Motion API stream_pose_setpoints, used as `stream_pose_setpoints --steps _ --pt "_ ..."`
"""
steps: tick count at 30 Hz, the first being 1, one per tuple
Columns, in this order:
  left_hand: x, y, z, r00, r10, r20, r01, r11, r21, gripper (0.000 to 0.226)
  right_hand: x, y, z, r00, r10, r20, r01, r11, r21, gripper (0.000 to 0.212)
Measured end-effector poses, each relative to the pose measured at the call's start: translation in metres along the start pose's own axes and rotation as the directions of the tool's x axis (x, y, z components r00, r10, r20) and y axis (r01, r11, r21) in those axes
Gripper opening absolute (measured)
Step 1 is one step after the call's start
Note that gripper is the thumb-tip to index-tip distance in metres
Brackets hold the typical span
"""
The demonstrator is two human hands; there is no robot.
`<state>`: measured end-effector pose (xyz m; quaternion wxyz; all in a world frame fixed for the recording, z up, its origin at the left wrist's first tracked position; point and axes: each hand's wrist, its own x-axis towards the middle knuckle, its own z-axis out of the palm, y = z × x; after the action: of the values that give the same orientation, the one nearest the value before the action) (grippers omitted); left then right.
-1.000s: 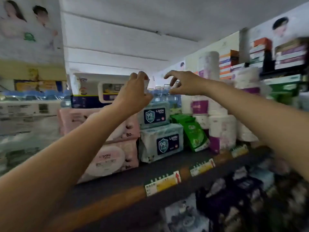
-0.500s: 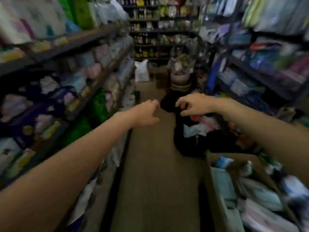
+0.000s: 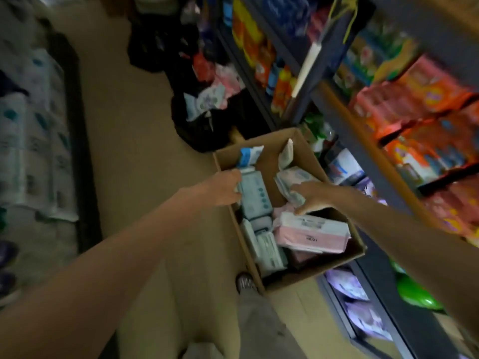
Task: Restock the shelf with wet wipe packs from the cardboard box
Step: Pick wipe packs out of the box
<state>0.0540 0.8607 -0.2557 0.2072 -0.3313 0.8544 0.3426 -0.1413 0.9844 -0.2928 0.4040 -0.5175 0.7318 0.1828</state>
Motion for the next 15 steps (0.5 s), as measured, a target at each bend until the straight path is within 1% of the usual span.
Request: stream_pose_setpoints --steps 2,4,6,8,10,13,14,15 --pt "0.038 0.007 0.027 0.998 -0.023 0.058 0.026 0.999 -0.046 0.045 0.035 0.015 0.033 0.997 -0.008 0.083 0.004 0.999 0.051 0.082" --pt "0.068 0.014 0.053 0.994 -0.038 0.107 0.049 0.994 -0.097 0.046 0.068 0.026 0.066 0.993 -0.064 0.097 0.057 0.996 0.064 0.095" --pt "0.088 0.017 0.078 0.983 -0.071 0.171 0.094 0.987 -0.129 0.046 0.089 0.027 0.1 0.993 -0.061 0.103 0.07 0.993 -0.092 0.108" --pt "0.1 0.014 0.103 0.965 -0.099 0.243 0.136 0.981 -0.141 0.044 0.098 0.021 0.127 0.999 -0.036 0.019 0.04 0.965 -0.261 0.108" --pt "0.103 0.01 0.119 0.953 -0.117 0.28 0.161 0.977 -0.14 0.045 0.098 0.016 0.139 0.995 -0.042 -0.086 0.013 0.951 -0.31 0.103" --pt "0.106 0.004 0.124 0.947 -0.158 0.279 0.202 0.969 -0.138 0.047 0.099 0.019 0.131 0.985 -0.064 -0.163 0.021 0.967 -0.254 0.094" --pt "0.106 0.004 0.118 0.949 -0.167 0.267 0.211 0.967 -0.144 0.049 0.098 0.024 0.121 0.986 -0.043 -0.163 0.012 0.983 -0.185 0.092" --pt "0.106 0.004 0.111 0.954 -0.18 0.24 0.223 0.961 -0.166 0.051 0.096 0.028 0.106 0.987 -0.005 -0.159 -0.008 0.997 -0.08 0.09"
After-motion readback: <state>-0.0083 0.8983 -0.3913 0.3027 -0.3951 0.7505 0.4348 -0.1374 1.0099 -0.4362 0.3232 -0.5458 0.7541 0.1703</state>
